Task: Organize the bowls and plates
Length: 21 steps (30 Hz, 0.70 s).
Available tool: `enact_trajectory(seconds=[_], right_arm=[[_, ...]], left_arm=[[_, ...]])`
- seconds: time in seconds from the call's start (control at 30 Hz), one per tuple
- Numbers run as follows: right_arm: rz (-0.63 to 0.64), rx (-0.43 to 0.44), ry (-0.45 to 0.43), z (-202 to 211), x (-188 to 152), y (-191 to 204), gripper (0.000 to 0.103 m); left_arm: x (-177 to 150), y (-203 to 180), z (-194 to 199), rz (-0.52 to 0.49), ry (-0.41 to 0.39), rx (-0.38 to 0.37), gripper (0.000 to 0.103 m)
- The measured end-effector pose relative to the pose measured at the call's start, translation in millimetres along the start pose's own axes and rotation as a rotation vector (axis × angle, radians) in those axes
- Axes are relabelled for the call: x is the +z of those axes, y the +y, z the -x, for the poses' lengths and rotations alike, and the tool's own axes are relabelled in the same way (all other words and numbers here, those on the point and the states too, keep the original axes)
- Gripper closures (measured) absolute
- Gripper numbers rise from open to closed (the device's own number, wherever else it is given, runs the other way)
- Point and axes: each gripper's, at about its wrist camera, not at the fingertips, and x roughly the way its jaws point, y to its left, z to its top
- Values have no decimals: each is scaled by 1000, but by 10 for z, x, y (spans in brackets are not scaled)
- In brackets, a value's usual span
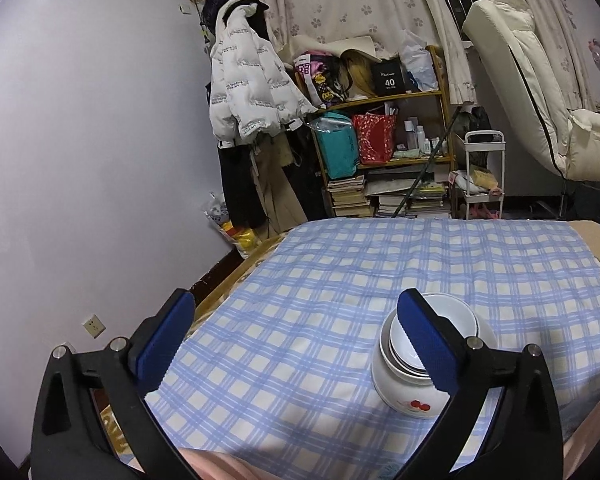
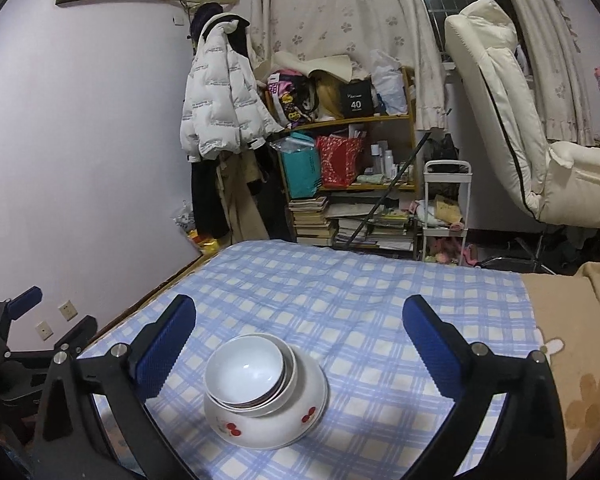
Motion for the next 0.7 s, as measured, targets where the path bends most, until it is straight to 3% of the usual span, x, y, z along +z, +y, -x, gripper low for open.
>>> enact_trajectory(seconds=[0.27, 0.7], right_arm=[[34, -46, -13, -84, -70, 2, 0], [69, -58, 23, -241, -144, 40, 0]], left_arm=[[-23, -13, -56, 11, -26, 5, 3], [-85, -19, -315, 42, 13, -11, 3]])
